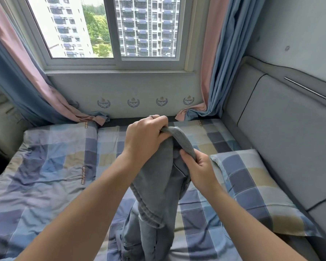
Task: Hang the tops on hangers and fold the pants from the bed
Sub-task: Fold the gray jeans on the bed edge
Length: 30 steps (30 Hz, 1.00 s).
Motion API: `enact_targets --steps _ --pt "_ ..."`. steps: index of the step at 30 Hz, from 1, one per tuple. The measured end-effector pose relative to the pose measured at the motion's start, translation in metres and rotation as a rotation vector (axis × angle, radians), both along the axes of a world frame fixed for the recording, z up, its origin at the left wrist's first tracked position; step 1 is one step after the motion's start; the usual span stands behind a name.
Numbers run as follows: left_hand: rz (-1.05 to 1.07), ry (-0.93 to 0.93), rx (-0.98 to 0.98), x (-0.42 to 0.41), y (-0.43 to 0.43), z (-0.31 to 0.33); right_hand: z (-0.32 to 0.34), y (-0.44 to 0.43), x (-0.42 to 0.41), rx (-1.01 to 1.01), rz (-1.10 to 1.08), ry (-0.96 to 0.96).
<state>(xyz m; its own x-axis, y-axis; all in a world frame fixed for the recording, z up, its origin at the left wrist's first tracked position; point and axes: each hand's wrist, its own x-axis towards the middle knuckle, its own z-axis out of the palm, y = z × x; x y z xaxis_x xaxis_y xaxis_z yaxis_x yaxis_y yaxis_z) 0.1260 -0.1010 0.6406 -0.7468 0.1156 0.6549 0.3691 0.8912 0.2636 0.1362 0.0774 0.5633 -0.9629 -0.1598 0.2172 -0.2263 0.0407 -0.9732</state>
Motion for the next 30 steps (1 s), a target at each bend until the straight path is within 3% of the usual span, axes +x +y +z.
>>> enact_targets --steps 3,6,13,18,22,27,30 --pt "0.001 -0.037 -0.058 -0.005 -0.003 0.009 -0.014 0.008 -0.001 0.179 -0.077 0.088" --pt "-0.002 -0.011 -0.110 -0.006 -0.001 0.016 -0.037 0.018 -0.005 0.351 -0.131 0.056" --pt "0.050 -0.022 -0.033 -0.013 0.000 0.017 -0.076 0.020 -0.013 0.422 -0.172 -0.170" --pt "0.091 0.008 0.070 -0.024 -0.007 0.018 -0.114 0.027 -0.011 0.507 -0.012 -0.476" --pt "0.204 -0.106 0.206 -0.035 -0.018 0.003 -0.125 0.029 -0.001 0.435 0.068 -0.573" --pt "0.148 -0.327 0.470 -0.035 -0.025 -0.026 -0.110 0.032 0.002 0.185 -0.115 -0.620" --pt "0.033 -0.531 0.421 -0.024 -0.021 -0.048 -0.088 0.029 0.000 0.015 -0.184 -0.619"
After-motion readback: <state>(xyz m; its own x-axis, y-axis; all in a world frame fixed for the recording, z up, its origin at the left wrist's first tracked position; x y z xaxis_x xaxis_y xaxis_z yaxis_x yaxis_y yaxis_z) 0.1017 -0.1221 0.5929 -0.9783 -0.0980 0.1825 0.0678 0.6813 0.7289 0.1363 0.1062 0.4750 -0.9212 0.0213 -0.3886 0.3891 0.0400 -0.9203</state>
